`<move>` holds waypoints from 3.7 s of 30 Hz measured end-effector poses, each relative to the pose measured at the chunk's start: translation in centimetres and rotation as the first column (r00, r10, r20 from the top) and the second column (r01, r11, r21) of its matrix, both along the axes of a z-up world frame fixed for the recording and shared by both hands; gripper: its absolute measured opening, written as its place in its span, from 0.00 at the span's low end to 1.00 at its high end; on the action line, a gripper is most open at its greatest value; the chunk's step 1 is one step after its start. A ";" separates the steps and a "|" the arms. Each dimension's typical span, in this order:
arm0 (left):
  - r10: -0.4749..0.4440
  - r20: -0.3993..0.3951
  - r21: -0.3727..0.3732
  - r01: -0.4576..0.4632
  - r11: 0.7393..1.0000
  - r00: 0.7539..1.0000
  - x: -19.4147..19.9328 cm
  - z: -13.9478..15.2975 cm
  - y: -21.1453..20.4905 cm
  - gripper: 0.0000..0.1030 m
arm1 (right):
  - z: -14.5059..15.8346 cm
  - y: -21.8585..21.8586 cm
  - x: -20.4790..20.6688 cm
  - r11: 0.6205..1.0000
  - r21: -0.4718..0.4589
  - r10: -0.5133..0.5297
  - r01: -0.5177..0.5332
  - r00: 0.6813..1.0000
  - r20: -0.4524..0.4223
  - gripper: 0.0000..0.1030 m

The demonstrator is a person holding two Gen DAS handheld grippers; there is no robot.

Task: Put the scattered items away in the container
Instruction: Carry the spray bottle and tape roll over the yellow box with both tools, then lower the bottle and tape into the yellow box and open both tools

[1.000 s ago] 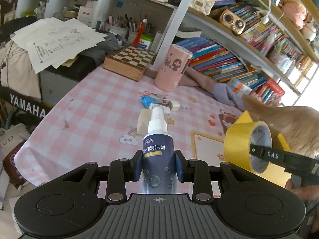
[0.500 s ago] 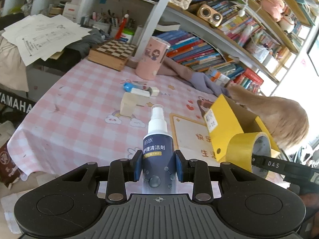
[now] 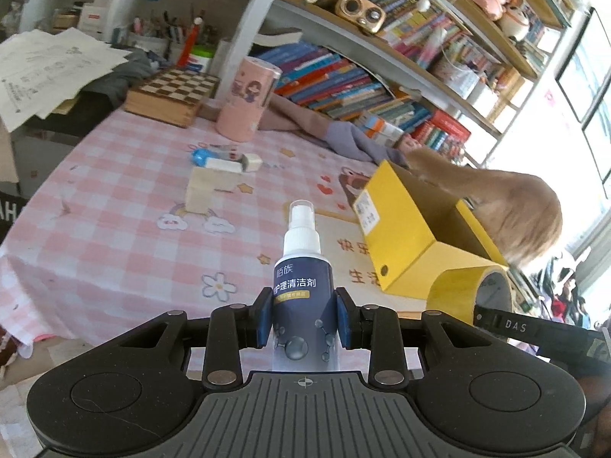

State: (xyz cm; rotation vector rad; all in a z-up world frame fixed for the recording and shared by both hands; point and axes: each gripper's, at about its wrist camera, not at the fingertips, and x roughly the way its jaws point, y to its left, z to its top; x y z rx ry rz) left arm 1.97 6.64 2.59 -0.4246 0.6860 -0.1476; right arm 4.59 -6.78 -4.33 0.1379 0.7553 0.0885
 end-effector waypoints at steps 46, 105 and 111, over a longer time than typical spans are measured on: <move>-0.315 0.019 0.054 0.314 0.948 0.949 5.1 0.8 -9.9 0.30 | -0.9 -8.4 -2.3 0.973 0.019 -0.229 0.229 0.973 -0.034 0.06; -0.369 -0.136 0.488 0.386 0.782 0.919 25.5 -2.8 -27.1 0.30 | -5.6 -15.1 27.0 0.868 -0.241 0.364 -0.435 0.886 -0.288 0.10; -0.377 -0.136 0.494 0.392 0.776 0.916 25.3 -2.7 -27.2 0.40 | -5.5 -15.3 27.1 0.882 -0.229 0.340 -0.411 0.893 -0.294 0.29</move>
